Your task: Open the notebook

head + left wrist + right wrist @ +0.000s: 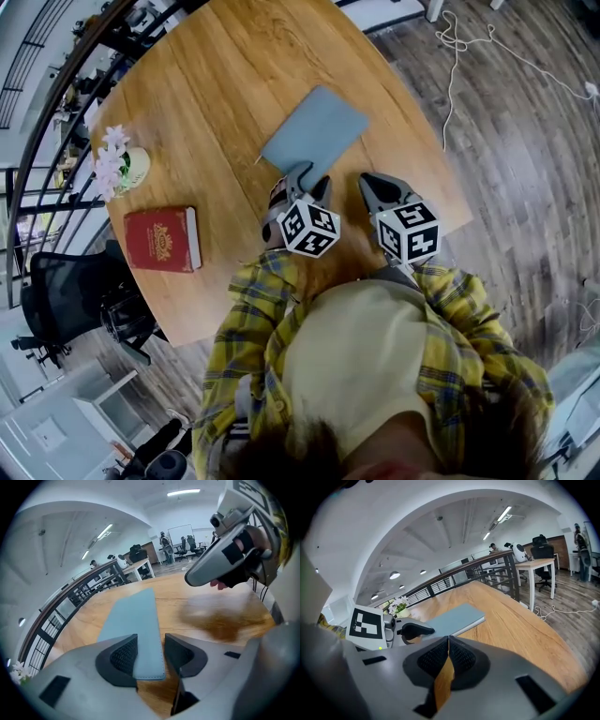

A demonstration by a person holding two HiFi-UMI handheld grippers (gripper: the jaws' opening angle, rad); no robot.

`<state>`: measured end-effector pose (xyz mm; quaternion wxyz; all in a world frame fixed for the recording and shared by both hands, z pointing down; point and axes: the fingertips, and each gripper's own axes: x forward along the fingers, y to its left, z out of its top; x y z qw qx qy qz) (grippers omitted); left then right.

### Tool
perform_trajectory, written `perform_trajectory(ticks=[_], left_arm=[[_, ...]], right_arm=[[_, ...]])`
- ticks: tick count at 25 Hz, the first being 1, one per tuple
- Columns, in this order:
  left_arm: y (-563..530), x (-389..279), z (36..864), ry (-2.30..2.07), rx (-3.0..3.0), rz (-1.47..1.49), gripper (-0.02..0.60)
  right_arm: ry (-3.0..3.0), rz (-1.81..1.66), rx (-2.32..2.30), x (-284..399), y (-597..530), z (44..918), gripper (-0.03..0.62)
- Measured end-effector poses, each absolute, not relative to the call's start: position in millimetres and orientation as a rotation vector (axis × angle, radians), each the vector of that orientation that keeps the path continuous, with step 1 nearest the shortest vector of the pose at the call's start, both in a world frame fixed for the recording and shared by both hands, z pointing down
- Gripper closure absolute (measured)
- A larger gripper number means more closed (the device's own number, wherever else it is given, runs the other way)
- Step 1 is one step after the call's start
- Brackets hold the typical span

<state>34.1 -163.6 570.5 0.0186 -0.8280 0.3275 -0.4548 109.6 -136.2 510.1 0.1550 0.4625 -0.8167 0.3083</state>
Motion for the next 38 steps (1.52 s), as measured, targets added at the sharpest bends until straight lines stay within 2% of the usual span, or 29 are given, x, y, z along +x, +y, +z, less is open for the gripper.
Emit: perform_trajectory(ticks=[6,14,28,38], left_arm=[[-166.5,35.0,570.3,0.945,-2.543,-1.433,0.417],[-165.2,39.6,568.4,0.891,-2.526,-1.449,0.451],[-169.2,37.8,559.7,0.914,-2.423,-1.538,0.551],[-173.6,36.0,537.2,0.955,-2.441,-1.543,0.568]], right_arm=[[-2.337,0.898,1.317,102.1,-139.7,513.9,0.530],[-2.340,0.914,1.309,98.8,-142.2,515.4,0.530],[-2.341,0.955,1.301,95.4,-133.4,522.5,0.530],[-2.345,1.073,1.309,88.2,-147.2,529.0,0.530]])
